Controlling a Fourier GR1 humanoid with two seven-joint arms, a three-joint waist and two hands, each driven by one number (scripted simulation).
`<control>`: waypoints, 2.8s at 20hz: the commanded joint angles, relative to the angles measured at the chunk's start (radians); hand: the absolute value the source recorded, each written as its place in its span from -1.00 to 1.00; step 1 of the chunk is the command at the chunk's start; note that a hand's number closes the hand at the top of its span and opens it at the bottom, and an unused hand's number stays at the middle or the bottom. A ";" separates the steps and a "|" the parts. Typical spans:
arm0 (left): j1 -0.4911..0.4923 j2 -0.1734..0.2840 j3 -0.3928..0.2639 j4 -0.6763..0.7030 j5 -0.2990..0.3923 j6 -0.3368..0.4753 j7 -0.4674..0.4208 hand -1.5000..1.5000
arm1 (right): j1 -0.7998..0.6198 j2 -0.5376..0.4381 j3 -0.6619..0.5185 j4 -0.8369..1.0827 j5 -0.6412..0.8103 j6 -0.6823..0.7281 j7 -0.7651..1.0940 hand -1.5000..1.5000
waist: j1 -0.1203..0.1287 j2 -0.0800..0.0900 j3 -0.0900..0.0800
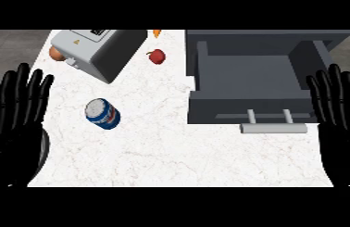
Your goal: Pick up the can, place it into the drawer and close the drawer
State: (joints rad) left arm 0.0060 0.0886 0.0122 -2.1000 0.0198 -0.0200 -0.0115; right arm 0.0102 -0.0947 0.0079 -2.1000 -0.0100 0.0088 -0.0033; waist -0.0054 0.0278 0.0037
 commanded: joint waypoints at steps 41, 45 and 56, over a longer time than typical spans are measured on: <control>-0.196 -0.088 -0.268 0.580 -0.692 1.306 0.740 -1.00 | 0.192 -0.040 -0.249 -0.026 -0.181 0.074 0.125 -1.00 | -0.005 -0.028 -0.004; -0.170 -0.063 -0.302 0.655 -0.457 1.380 0.555 -1.00 | 0.159 0.016 -0.159 -0.030 -0.070 0.011 0.149 -1.00 | -0.003 -0.026 -0.005; -0.128 -0.088 -0.270 0.738 -0.114 1.428 0.177 -1.00 | 0.229 -0.002 -0.212 -0.108 -0.121 0.065 0.167 -1.00 | -0.006 -0.027 -0.006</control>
State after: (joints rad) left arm -0.1168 0.0107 -0.2835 -1.4020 -0.2139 1.3775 0.2815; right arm 0.1873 -0.0982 -0.1915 -2.1711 -0.1146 0.0453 0.1782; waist -0.0096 0.0014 -0.0022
